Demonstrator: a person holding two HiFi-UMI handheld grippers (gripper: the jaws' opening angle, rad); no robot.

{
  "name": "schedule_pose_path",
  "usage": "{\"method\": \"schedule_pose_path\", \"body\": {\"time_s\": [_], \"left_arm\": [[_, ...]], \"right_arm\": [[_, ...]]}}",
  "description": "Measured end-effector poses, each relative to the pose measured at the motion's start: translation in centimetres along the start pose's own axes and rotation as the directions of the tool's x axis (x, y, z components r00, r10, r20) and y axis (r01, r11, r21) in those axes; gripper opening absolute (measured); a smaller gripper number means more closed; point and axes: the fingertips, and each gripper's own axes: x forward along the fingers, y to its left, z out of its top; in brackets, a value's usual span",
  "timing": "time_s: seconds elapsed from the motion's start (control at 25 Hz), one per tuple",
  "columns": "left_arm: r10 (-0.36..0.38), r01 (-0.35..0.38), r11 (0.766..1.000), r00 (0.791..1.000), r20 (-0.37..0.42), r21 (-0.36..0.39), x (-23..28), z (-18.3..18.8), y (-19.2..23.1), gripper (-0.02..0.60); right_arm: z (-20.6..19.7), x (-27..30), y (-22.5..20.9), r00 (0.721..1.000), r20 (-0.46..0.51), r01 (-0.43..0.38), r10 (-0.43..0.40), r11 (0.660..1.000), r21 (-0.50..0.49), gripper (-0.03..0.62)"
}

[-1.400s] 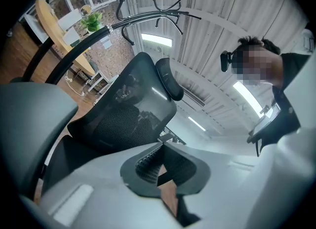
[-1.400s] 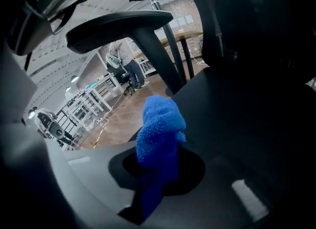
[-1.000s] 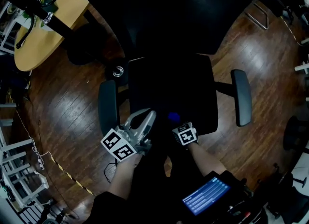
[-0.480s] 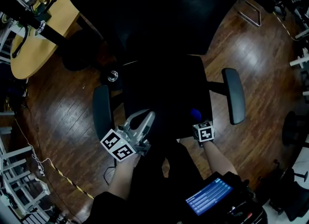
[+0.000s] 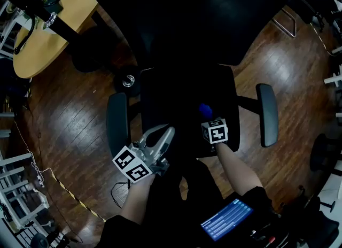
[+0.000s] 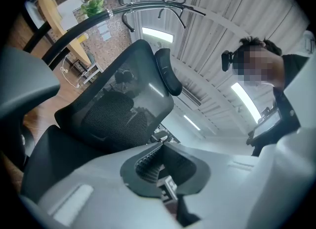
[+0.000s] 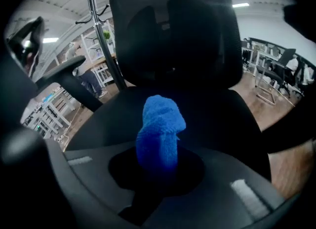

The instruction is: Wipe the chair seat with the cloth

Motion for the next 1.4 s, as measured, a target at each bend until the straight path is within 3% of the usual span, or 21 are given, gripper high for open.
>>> {"method": "schedule_pose_path", "body": {"time_s": [0.2,0.4,0.6,0.88,1.08,1.4], "left_arm": [[-0.001,0.002,0.999,1.0,0.03,-0.032,-1.1,0.4,0.9,0.005],[0.008,-0.007,0.999,0.999,0.051,-0.035,-1.6,1.1,1.6,0.005],[0.015,-0.012,0.999,0.998,0.068,-0.038,-1.7,1.1,2.4,0.005],[0.026,-0.024,0.999,0.997,0.066,-0.032,-1.8,1.3,3.9,0.005],[0.016,-0.014,0.999,0.999,0.049,-0.035,-1.0,0.9,3.8,0.005],[0.015,-0.014,0.999,1.0,0.012,-0.036,0.1,0.4,3.7,0.005]], "right_arm": [[9.3,7.4,5.7,0.991,0.011,-0.129,0.131,0.982,-0.135,0.038],[14.9,12.5,11.0,0.976,-0.037,-0.217,0.214,0.958,-0.187,0.038],[15.7,16.2,14.8,0.958,-0.052,-0.286,0.281,0.937,-0.199,0.038],[15.2,18.2,15.4,0.961,0.0,-0.269,0.276,0.937,-0.223,0.038],[13.6,17.5,10.5,0.987,-0.024,-0.161,0.159,0.974,-0.157,0.038],[10.9,13.0,-4.8,0.995,-0.04,0.094,-0.096,0.994,-0.059,0.038]]}}
